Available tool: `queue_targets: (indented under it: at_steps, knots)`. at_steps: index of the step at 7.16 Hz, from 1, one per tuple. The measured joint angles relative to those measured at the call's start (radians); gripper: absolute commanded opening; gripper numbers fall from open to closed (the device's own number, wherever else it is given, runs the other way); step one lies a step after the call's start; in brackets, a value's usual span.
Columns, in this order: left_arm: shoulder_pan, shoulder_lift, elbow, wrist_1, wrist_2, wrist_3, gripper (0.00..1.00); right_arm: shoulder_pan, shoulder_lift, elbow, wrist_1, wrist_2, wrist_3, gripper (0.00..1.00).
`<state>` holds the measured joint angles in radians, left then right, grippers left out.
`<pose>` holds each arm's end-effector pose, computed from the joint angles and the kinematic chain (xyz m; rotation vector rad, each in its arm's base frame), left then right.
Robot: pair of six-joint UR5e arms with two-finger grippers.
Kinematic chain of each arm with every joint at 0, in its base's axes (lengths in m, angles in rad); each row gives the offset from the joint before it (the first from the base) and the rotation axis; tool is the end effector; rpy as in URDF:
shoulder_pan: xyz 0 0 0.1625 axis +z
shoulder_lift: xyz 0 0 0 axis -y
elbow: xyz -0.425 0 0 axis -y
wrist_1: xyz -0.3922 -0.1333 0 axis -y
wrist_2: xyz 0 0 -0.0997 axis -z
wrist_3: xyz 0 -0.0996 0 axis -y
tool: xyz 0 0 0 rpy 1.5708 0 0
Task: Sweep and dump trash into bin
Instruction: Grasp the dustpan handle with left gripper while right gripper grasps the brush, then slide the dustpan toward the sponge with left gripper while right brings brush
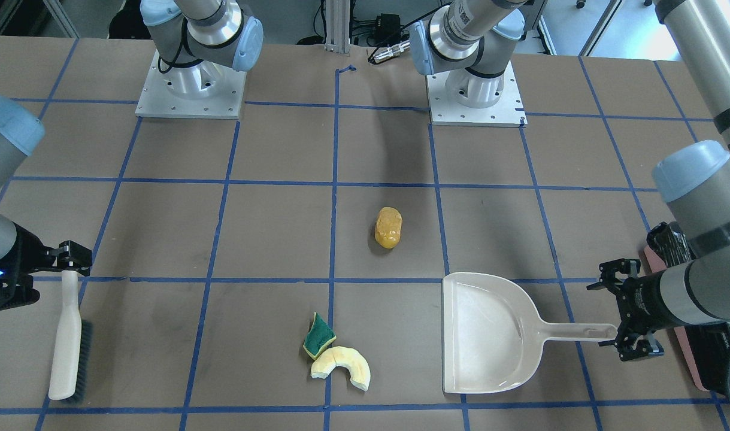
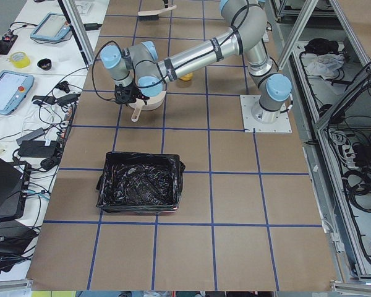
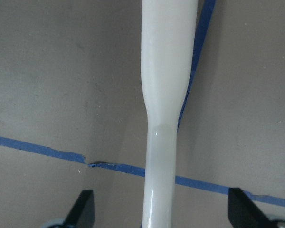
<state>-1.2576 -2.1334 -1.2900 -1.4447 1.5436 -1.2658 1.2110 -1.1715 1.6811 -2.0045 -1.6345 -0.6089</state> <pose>0.0821 -0.6950 0.2991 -2.1931 2.1705 0.2332 -0.0922 -0.6058 0.2561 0.3910 -3.0923 -0.1510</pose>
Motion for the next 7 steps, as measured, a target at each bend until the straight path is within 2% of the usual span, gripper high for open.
queue_targets:
  at_steps: [1, 5, 7]
  knots:
    - [0.001, -0.014, 0.0, 0.028, 0.003, 0.02, 1.0, 0.0, 0.014, 0.0, -0.003, -0.003, -0.017, 0.9]
    - [0.001, -0.055, -0.051, 0.27, -0.005, 0.058, 1.0, -0.001, 0.025, 0.019, -0.012, -0.035, -0.048, 0.88]
    - [0.002, -0.049, -0.1, 0.274, 0.001, 0.061, 1.0, -0.002, 0.024, 0.038, -0.013, -0.039, -0.001, 0.81]
